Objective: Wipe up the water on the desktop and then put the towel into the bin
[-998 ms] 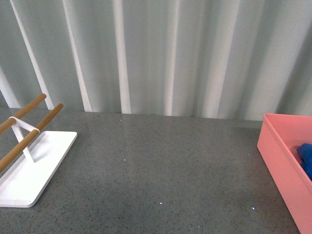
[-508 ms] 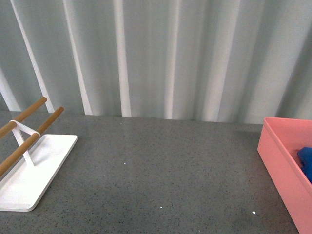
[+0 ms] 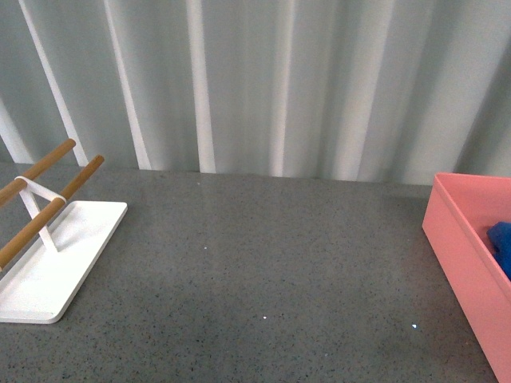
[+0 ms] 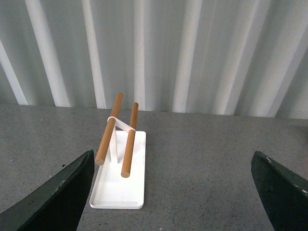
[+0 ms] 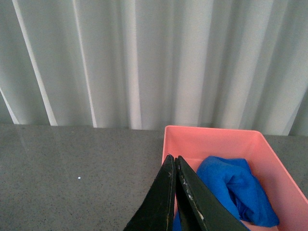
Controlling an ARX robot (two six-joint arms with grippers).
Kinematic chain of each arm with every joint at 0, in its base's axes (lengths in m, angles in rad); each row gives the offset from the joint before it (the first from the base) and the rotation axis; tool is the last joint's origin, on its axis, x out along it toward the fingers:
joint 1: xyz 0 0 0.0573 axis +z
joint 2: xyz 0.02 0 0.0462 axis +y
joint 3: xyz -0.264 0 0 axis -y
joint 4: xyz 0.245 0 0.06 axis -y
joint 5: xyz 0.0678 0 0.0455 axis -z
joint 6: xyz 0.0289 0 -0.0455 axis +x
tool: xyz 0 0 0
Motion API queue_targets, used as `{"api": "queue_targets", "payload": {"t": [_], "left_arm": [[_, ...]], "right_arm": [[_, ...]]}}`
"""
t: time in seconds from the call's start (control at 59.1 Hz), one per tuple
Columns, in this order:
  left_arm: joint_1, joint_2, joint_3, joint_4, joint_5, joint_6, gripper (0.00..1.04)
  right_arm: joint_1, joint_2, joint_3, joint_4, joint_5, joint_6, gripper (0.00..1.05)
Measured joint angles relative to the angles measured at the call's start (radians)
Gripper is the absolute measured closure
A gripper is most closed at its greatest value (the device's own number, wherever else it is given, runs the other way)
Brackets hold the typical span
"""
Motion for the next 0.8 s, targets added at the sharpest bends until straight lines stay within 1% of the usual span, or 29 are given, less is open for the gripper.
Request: {"api": "queue_targets", "payload": {"t": [0.271, 0.288, 0.321, 0.355, 0.626, 0.66, 0.795], "left_arm": [[0.000, 0.000, 0.000, 0.000, 0.000, 0.000, 0.07], [0.000, 0.000, 0.000, 0.000, 0.000, 0.000, 0.07], [0.000, 0.000, 0.000, 0.000, 0.000, 0.000, 0.07], [0.000, 0.000, 0.000, 0.000, 0.000, 0.000, 0.07], [0.000, 0.000, 0.000, 0.000, 0.000, 0.000, 0.07], [0.000, 0.000, 0.000, 0.000, 0.000, 0.000, 0.07], [0.000, 0.000, 0.000, 0.000, 0.000, 0.000, 0.07]], "right_arm": [[0.000, -0.070, 0.000, -0.071, 0.000, 0.000, 1.01], [0.000, -0.093, 0.000, -0.096, 0.000, 0.000, 1.01], [0.000, -0.170, 0.000, -0.204, 0.000, 0.001, 1.01], [0.000, -0.206, 0.000, -0.239, 0.000, 0.001, 1.01], [0.000, -0.241, 0.000, -0.248, 0.001, 0.001, 1.01], [0.000, -0.241, 0.000, -0.248, 0.001, 0.000, 0.99], [0.000, -0.241, 0.000, -0.248, 0.001, 0.001, 0.72]]}}
